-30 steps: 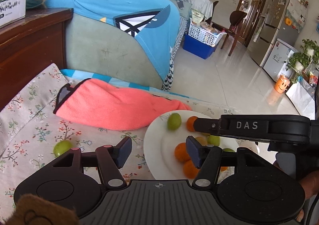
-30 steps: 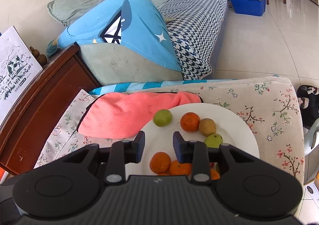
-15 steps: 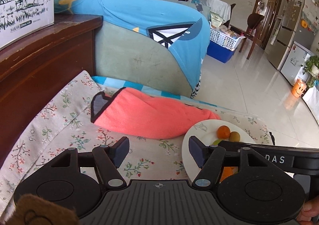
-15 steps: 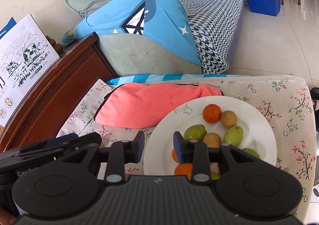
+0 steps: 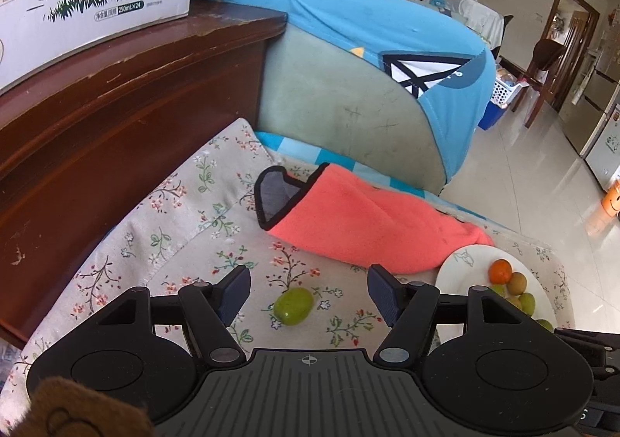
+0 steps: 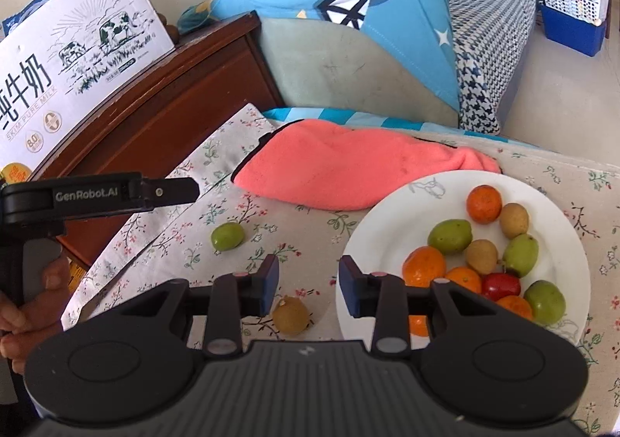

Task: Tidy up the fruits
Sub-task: 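Move the left gripper over the last green jujube while the right approaches a brown kiwi, then grasp the green jujube with the left gripper while the right grasps the brown kiwi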

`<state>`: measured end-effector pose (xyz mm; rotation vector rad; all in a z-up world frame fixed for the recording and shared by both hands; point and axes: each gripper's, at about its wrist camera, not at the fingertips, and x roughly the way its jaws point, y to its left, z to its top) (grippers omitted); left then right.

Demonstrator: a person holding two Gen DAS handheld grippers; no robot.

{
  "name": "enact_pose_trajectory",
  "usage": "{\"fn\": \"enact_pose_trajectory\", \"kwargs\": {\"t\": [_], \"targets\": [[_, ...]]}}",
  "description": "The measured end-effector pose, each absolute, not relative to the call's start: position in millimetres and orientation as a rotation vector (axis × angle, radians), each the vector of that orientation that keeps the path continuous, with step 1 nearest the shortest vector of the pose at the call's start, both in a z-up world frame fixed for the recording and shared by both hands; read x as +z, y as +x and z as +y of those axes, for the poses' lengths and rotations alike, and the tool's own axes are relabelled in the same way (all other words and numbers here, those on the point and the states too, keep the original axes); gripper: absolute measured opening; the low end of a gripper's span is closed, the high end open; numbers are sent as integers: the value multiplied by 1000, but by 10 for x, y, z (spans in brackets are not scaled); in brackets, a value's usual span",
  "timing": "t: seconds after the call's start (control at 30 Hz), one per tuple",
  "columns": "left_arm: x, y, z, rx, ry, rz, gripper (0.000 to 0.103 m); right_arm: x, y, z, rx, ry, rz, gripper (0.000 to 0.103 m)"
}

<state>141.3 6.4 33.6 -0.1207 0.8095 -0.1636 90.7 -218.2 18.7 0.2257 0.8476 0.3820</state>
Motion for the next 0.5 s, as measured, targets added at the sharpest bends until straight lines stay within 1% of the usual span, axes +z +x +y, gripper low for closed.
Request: {"fn": "enact_pose_trajectory", "kwargs": {"t": [0.33, 0.5], "targets": [[122, 1482, 20, -175, -28, 797, 67, 85, 868, -1971, 442, 139, 872, 36], [-82, 1553, -19, -204, 28, 831, 67, 13, 875, -1871, 460, 85, 894, 36]]}}
